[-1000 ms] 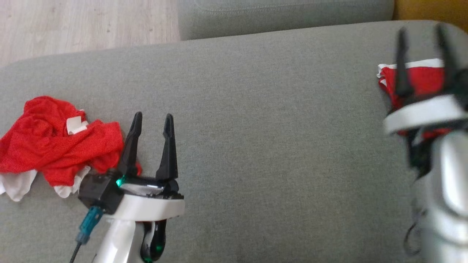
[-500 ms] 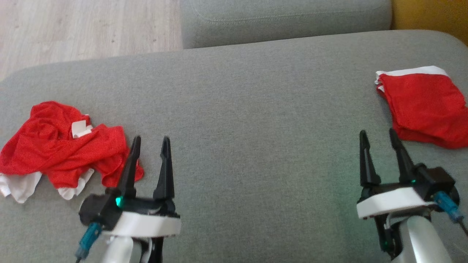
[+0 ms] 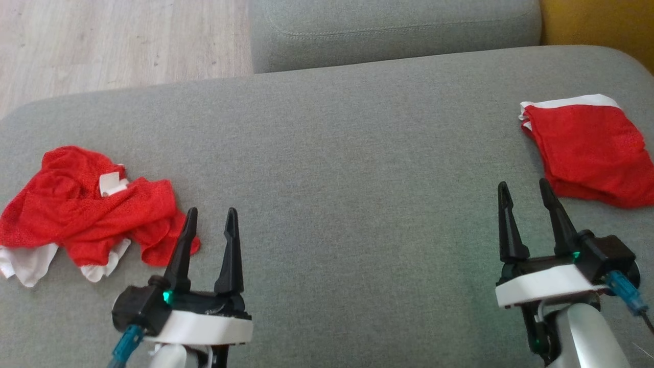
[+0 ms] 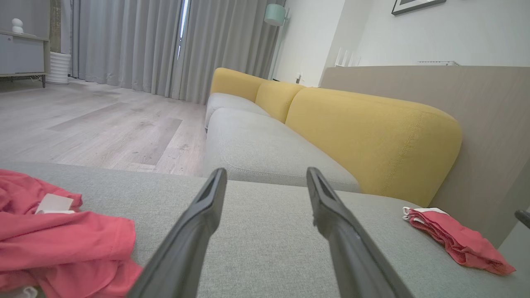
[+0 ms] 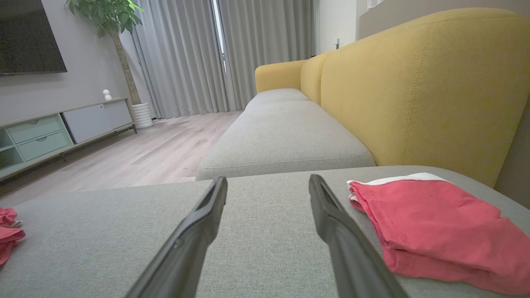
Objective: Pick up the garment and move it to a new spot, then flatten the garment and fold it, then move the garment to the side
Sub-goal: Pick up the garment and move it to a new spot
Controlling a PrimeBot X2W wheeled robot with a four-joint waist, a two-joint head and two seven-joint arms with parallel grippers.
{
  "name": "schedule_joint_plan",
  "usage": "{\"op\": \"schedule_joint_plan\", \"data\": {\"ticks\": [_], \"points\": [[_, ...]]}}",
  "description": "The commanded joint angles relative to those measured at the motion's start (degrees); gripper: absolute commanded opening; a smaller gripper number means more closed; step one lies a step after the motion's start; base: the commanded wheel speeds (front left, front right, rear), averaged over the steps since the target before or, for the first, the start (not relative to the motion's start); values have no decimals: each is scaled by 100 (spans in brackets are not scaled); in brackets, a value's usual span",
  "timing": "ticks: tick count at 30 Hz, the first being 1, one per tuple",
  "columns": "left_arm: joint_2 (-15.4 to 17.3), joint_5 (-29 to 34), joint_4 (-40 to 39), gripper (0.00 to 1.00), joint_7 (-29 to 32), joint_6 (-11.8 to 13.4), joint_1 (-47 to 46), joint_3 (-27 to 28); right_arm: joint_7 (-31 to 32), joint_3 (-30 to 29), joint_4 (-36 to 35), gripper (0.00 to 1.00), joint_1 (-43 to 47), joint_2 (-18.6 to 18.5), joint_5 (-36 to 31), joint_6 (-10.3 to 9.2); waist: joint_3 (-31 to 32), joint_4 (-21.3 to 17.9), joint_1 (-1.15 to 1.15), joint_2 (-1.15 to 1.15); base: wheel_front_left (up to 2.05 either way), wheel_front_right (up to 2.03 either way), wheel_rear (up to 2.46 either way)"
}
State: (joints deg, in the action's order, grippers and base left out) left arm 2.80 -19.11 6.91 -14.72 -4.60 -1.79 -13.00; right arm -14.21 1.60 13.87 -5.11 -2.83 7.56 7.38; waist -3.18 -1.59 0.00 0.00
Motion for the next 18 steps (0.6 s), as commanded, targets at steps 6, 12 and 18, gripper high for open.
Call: {"op": "schedule_joint_plan", "data": {"ticks": [6, 12, 18], "points": [[8, 50, -187, 100, -28, 27, -211, 170, -78, 146, -230, 100, -46, -5, -3, 11, -26, 38, 0, 0, 0, 0, 0], [8, 73, -171, 100, -28, 95, -247, 221, -78, 330, -164, 100, -36, -5, -117, 11, -11, 193, 0, 0, 0, 0, 0], [8, 126, -138, 100, -28, 178, -173, 339, -78, 671, -49, 100, 8, -5, 6, 11, 122, 573, 0, 0, 0, 0, 0]]}}
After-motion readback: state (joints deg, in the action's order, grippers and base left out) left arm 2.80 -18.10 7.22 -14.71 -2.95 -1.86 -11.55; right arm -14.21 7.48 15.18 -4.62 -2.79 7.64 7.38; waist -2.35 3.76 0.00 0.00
